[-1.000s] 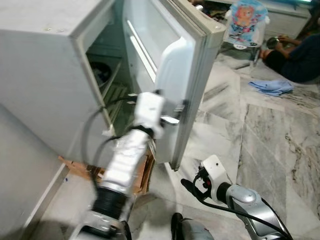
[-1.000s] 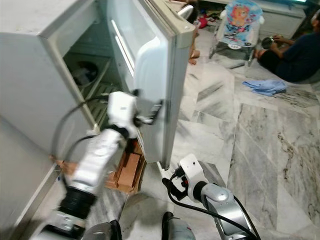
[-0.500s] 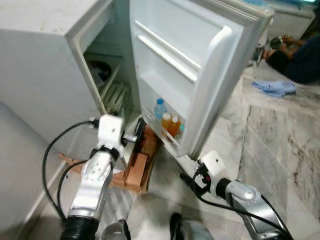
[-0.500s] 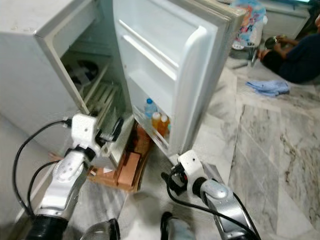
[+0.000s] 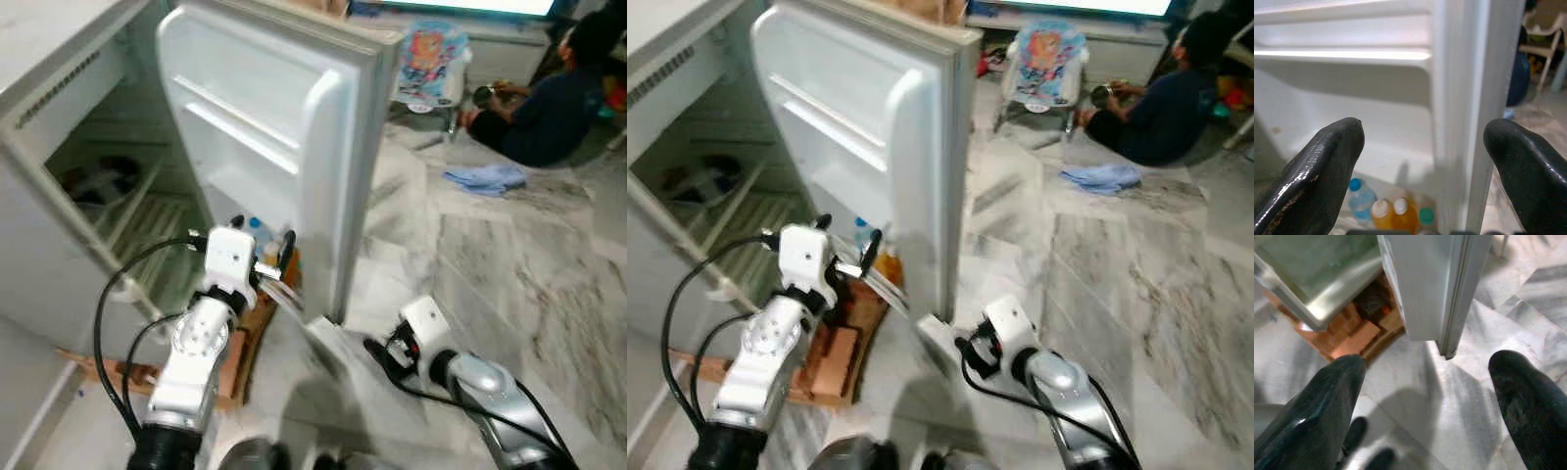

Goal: Restocking fridge

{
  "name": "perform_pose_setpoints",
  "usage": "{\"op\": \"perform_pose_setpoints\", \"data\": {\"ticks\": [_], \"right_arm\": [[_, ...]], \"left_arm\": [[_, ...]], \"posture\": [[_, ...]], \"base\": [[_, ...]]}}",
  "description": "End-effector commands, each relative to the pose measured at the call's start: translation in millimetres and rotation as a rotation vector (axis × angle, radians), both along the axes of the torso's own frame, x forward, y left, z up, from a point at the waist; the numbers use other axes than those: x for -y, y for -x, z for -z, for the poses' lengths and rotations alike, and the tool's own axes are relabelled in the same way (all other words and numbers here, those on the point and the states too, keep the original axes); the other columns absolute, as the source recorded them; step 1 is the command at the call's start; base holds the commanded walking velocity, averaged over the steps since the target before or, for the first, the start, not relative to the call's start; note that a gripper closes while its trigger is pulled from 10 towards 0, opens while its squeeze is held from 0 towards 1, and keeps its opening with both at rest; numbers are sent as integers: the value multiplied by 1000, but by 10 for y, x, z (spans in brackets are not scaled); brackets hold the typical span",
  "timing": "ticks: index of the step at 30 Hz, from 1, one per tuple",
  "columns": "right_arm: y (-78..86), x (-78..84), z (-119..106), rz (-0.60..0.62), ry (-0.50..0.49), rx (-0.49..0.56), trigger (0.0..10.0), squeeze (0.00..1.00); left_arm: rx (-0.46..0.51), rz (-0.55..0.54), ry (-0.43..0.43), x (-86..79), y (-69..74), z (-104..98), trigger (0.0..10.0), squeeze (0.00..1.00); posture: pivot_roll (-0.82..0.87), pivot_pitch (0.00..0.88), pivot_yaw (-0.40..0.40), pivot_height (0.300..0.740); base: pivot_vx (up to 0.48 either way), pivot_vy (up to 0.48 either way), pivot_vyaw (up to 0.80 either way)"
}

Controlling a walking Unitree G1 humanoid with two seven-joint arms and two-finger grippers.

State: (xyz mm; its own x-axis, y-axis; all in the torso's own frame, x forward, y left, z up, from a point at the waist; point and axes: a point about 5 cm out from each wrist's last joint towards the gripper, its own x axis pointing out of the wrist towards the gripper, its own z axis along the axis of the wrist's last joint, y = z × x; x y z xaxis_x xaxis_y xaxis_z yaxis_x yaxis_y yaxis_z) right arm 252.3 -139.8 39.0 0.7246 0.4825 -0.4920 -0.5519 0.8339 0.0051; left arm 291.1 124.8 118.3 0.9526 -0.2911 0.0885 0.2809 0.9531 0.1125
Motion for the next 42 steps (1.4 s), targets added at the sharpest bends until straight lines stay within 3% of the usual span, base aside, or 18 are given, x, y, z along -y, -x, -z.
{"op": "perform_pose_setpoints", "data": {"ticks": [1, 19, 25, 34, 38, 42], "right_arm": [[10, 103, 14, 22, 30, -2, 10000, 0], [-10, 90, 21, 29, 38, 16, 10000, 0], [-16, 94, 23, 36, 35, 17, 10000, 0], [-23, 102, 20, 36, 38, 19, 10000, 0], [-37, 102, 17, 31, 38, 21, 10000, 0], [-55, 101, 17, 28, 49, 32, 10000, 0]], "left_arm": [[-6, 33, 0, 100, 7, 11, 10000, 0], [-49, -43, -51, 84, -321, 55, 10000, 0], [-23, 7, -54, 217, -412, -22, 10000, 0], [14, 33, 11, 291, -254, -33, 10000, 0], [22, 67, -16, 281, -99, -11, 10000, 0], [-7, 48, -43, 170, 89, 70, 10000, 0]], "posture": [[-65, 142, -4, 740], [-75, 135, 4, 740], [-80, 133, 5, 740], [-70, 136, 1, 740], [-56, 141, 1, 740], [-18, 155, 12, 740]], "base": [[334, -341, 0], [390, -32, 0], [0, 0, 0], [0, 0, 0], [0, 0, 0], [0, 0, 0]]}}
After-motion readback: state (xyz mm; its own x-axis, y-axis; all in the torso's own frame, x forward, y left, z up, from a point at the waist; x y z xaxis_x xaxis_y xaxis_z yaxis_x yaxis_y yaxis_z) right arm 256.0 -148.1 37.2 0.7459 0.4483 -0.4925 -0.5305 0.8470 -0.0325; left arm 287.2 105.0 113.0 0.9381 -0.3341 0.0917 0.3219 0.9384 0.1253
